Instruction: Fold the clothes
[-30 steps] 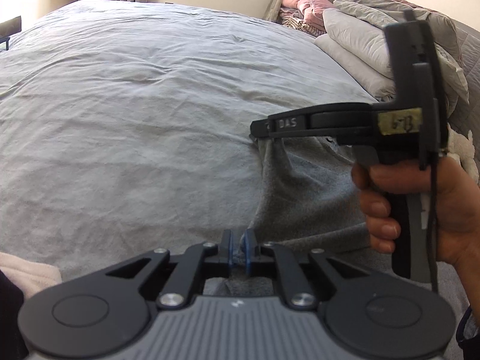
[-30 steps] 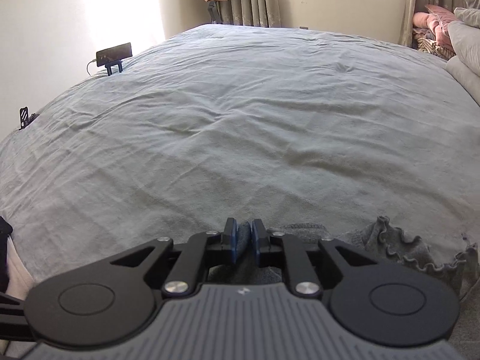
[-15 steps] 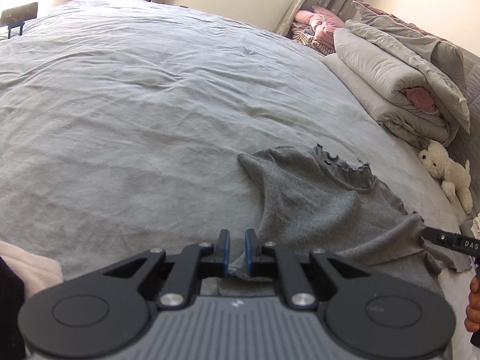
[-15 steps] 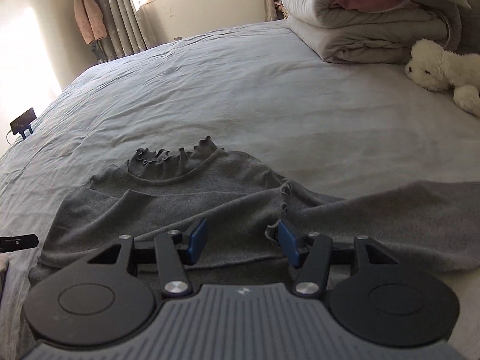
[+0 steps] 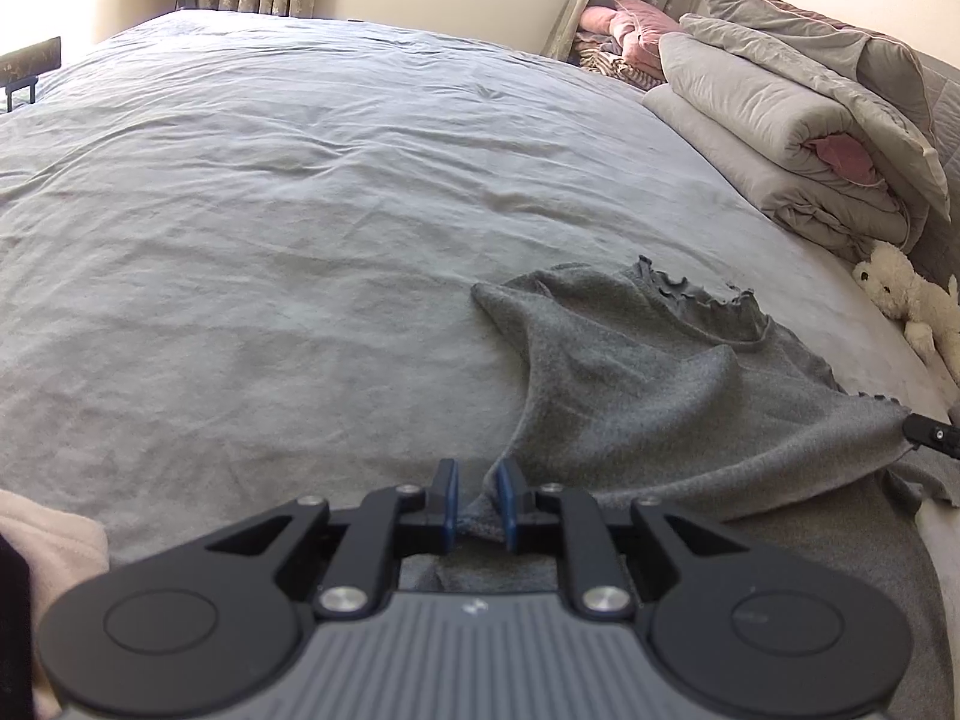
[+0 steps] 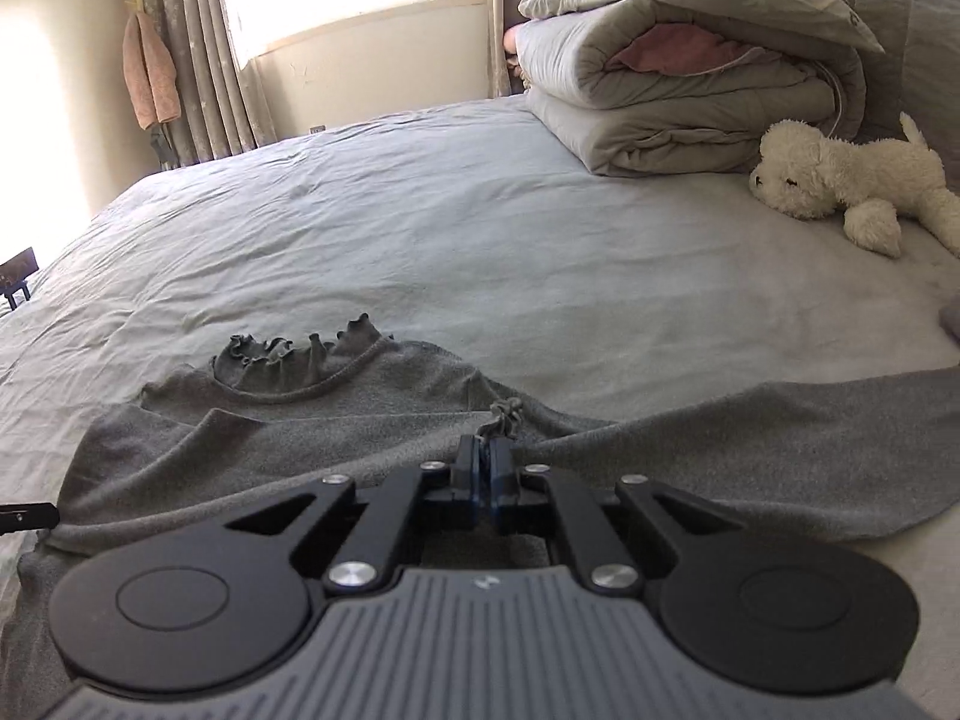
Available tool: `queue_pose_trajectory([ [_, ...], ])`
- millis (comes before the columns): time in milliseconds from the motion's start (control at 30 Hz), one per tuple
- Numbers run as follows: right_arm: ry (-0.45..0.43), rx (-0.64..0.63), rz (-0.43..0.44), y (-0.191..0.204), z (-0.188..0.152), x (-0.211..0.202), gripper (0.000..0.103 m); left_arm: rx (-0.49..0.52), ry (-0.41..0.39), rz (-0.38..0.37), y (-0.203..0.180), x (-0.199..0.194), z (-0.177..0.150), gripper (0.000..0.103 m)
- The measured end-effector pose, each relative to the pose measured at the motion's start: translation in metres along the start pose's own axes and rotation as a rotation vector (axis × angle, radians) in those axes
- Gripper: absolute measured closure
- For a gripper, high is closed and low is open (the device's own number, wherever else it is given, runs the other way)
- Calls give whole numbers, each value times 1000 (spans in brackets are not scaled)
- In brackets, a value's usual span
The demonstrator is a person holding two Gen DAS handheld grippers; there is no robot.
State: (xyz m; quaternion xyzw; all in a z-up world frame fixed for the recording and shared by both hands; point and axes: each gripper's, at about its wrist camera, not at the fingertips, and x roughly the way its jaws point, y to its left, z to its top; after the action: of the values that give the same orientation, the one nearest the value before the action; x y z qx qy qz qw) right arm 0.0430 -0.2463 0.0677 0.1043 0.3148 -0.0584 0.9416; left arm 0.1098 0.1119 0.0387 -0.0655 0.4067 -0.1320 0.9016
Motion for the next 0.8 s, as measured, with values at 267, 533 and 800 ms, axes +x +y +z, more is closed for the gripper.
queue_pose_trajectory([
  [267,173,70,-24,-12,-23,2,99,9,3,10,0,-1,0,84],
  [533,241,-62,-16,-2,-29,7,99,-8,13,-4,6,-3,3,85],
  [800,117,-144,20,5,-25,-11,87,21,-17,61,8,-10,5,86],
])
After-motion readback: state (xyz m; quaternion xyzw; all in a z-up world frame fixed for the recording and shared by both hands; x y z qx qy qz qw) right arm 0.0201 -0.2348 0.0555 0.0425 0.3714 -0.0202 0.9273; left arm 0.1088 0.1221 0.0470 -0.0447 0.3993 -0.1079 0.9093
